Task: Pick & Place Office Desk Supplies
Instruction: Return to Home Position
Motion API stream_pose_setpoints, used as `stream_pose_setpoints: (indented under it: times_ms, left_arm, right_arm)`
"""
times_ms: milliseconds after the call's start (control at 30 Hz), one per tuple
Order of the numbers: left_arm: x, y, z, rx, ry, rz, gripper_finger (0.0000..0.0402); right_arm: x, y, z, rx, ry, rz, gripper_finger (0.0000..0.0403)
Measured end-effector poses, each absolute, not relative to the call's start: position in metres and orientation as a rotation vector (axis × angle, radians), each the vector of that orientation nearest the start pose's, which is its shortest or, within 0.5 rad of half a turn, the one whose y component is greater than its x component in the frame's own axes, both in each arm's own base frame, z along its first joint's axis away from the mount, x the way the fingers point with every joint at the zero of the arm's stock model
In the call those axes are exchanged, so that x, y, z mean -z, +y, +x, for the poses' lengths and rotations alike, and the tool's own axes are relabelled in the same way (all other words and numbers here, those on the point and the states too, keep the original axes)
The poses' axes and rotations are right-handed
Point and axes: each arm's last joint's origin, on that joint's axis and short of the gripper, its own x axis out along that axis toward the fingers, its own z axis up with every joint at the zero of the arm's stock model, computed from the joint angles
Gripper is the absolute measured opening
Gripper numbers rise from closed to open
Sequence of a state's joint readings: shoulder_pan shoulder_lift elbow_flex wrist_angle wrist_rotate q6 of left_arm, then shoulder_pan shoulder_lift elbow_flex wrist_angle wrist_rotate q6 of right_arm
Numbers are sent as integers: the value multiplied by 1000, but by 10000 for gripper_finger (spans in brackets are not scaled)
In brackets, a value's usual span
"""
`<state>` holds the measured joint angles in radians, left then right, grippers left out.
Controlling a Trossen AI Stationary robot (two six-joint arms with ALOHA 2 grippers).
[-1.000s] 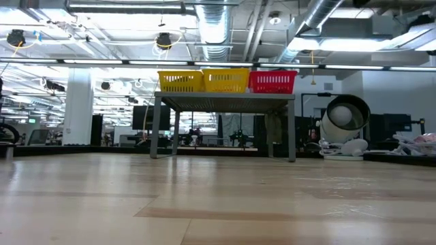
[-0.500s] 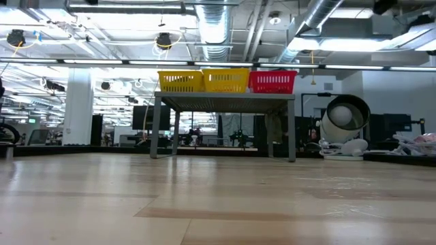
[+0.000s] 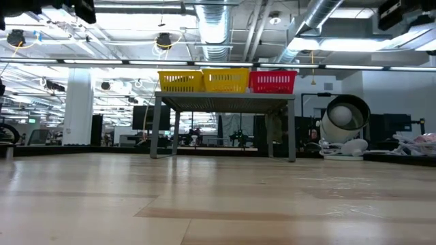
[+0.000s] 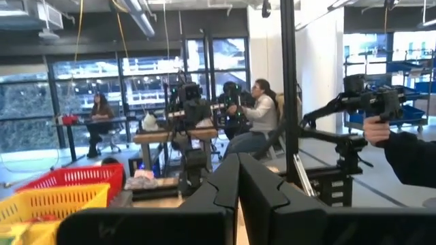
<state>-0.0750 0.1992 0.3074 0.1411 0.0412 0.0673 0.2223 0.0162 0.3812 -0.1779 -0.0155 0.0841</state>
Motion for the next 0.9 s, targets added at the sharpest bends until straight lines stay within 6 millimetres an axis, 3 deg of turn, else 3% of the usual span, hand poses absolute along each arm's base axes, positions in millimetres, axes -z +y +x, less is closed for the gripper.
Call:
stream_pose_setpoints:
  times_ms: [267,900]
  left_arm:
    - [-245,-7,99,102,-262,39,1]
    - [-207,-7,106,150,-169,-6,1]
  right_arm:
    - [-238,18,74,-254,-201,84,0]
    - [-187,22,92,-254,-179,89,0]
